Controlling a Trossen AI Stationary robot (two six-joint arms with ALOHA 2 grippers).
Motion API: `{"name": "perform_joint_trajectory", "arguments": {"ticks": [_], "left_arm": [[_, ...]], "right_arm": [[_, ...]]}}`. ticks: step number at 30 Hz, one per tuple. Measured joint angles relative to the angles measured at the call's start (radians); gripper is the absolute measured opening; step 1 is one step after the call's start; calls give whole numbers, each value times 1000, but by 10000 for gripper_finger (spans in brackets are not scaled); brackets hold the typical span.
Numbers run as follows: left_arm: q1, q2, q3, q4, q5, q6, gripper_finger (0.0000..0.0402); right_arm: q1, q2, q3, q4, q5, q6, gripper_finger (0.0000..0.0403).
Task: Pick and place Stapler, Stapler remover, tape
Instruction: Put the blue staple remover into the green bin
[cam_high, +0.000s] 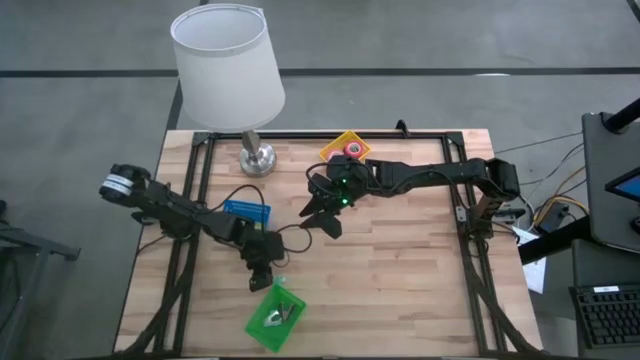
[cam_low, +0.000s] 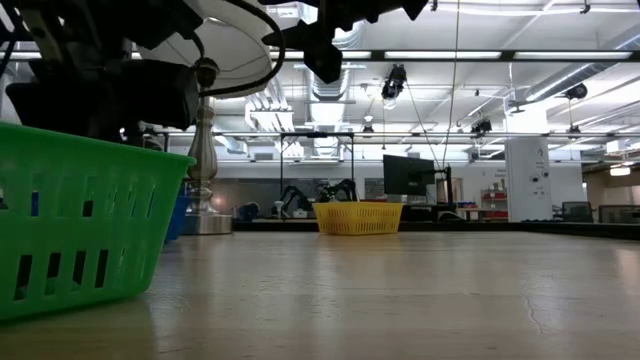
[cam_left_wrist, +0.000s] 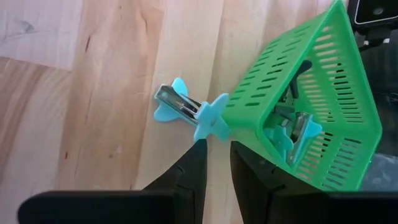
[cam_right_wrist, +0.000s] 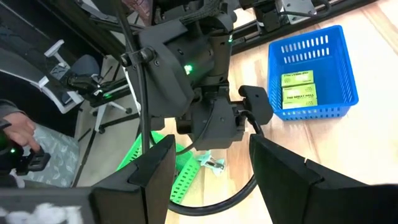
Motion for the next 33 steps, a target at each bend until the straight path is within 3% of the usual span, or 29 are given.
{"name": "perform_joint_trajectory", "arguments": {"ticks": [8,17,33], "left_arm": [[4,0,0,-41,71,-40,74],[33,0,0,-47,1,-9,74],[48,44,0,31,42,34,74]], "right_arm": [[0,0,0,0,0,-1,201],[0,0,0,5,0,-4,201],[2,0,0,7,1,-3,201]]}}
